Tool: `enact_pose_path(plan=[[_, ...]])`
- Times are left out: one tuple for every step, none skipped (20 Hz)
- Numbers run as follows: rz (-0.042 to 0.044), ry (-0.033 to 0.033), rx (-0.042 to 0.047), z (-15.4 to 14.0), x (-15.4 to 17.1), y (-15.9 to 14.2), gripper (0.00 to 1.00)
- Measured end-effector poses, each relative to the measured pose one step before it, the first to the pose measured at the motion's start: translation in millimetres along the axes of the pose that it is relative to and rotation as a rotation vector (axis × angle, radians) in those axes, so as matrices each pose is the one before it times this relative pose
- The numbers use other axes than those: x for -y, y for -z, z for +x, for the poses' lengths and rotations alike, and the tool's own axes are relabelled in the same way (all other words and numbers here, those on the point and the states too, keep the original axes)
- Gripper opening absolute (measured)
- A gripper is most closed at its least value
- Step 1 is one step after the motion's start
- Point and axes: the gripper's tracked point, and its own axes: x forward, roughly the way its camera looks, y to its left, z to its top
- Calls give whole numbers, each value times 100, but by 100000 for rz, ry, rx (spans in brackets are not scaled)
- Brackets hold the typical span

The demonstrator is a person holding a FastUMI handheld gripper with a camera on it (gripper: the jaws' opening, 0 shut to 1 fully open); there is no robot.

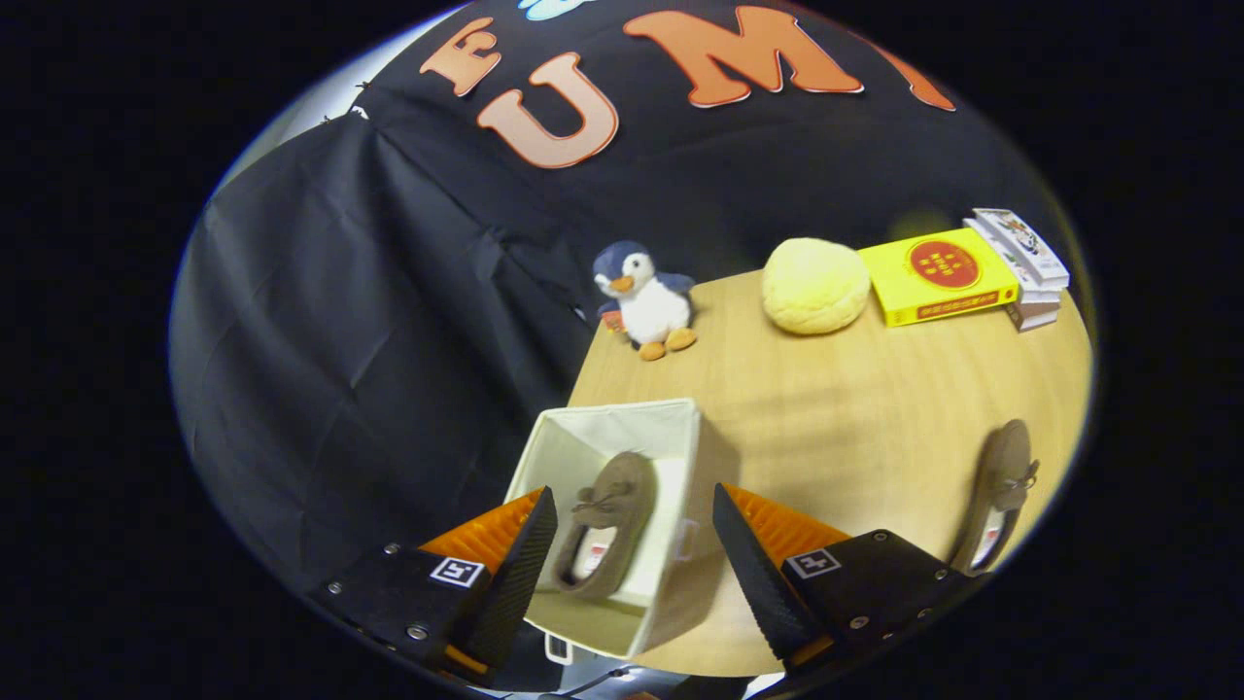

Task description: Open the storage box then place both shoes into the box .Put the left shoe in first, then the right shoe, with the right side of both shoes facing outward in a uniform manner.

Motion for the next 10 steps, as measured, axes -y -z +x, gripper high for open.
enact_pose_path(plan=[[-7,1948,948,-836,1372,-76,97],[-349,1387,869,-580,1418,48,98],[-631,2020,986,-532,1563,107,98],[-1038,1685,958,-693,1533,127,98],[-804,2524,976,-737,1331,199,99],[-315,2242,407,-502,1601,395,99],[277,2089,320,-348,1382,327,99],[383,2038,474,-213,1488,277,99],[-477,3480,674,-453,1774,157,99],[-944,3425,819,-554,1840,227,99]])
